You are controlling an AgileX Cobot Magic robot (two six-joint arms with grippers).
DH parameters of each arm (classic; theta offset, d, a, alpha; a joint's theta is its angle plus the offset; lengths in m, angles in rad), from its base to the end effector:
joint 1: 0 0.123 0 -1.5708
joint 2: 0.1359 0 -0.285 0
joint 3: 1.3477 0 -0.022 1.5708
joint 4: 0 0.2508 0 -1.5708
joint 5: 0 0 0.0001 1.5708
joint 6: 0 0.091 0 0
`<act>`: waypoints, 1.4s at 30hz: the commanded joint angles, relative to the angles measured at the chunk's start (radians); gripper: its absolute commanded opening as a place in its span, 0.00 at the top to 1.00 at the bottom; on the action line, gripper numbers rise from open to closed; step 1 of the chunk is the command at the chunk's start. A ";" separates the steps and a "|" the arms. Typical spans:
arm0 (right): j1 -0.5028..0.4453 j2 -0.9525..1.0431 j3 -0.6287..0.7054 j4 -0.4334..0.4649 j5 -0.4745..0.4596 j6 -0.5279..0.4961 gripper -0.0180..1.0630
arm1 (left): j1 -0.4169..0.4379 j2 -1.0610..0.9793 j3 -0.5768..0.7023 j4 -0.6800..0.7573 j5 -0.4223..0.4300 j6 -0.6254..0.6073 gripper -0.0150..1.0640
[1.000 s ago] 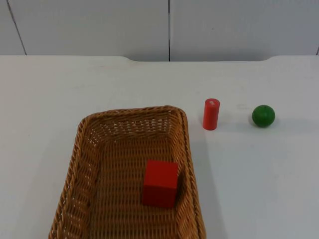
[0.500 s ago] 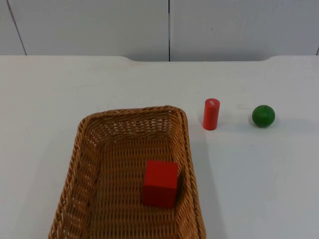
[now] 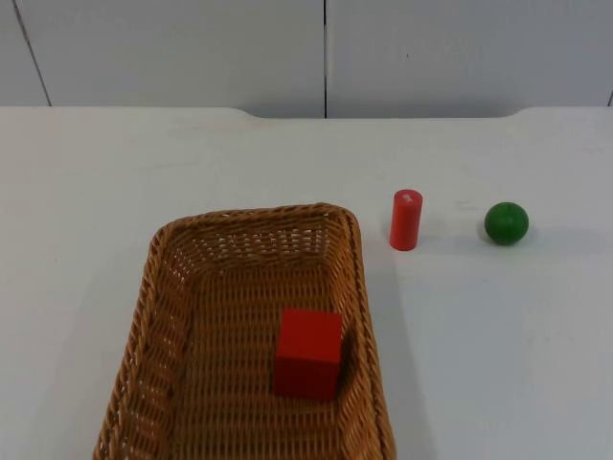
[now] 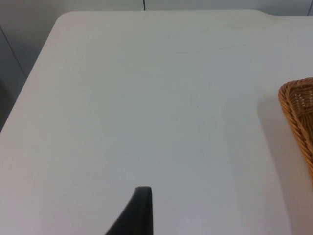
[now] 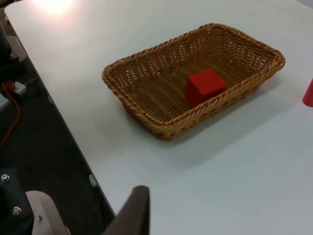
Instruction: Pick up the basket with the left hand and place the object to the left of the red cylinder into the basket with the right hand.
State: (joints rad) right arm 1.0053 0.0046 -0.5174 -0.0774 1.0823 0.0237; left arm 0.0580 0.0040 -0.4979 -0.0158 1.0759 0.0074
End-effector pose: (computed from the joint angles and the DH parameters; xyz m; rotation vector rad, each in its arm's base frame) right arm 0.0014 -0.0094 0.2806 -0.9830 1.8506 0.5416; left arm -0.0045 -0.0015 0.2755 -0.0514 2.0649 0.0213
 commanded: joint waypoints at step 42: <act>-0.705 -0.005 0.003 0.003 -0.005 -0.009 0.01 | -0.006 -0.004 0.003 -0.006 -0.001 -0.007 0.01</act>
State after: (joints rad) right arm 0.3616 0.0046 -0.5174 -0.0774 1.0823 0.0220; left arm 0.0580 0.0040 -0.4979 -0.0158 1.0778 0.0074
